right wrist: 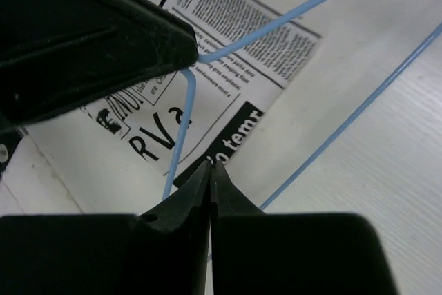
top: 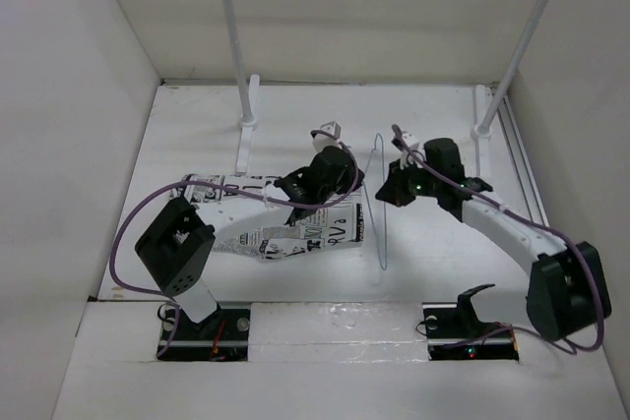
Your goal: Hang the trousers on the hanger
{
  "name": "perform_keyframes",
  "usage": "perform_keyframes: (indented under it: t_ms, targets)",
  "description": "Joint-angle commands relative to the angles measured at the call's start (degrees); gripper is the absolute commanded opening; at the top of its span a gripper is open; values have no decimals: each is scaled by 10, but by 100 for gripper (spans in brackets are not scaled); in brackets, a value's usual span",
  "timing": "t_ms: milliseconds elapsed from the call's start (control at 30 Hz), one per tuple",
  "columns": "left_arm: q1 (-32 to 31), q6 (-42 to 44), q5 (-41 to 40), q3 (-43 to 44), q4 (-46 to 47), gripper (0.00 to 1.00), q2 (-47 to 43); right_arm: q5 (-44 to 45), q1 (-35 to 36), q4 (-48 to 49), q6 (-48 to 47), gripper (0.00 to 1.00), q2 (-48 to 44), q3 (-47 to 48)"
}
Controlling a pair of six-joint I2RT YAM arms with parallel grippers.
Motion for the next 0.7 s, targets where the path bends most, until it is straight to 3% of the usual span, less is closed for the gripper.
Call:
perform_keyframes:
  t_ms: [0, 67, 100, 200, 433, 533, 667]
  targets:
    - [-3, -13, -22, -43, 28, 0, -23, 22, 46, 102, 21, 10, 58, -9]
    - [-3, -16, -24, -67, 26, 0, -26, 33, 52, 171, 45, 15, 83, -25]
    - [-3, -17, -24, -73, 25, 0, -27, 39, 61, 188, 65, 23, 108, -28]
    - [-3, -19, -35, -91, 18, 0, -29, 55, 83, 216, 74, 35, 167, -20]
    - [-3, -13, -52, -108, -2, 0, -28, 135, 113, 229, 99, 42, 233, -18]
    - [-3, -13, -53, -111, -7, 0, -27, 172, 126, 213, 99, 49, 237, -23]
    - [-3, -12, -54, -117, -12, 0, -28, 173, 134, 245, 112, 50, 211, -55]
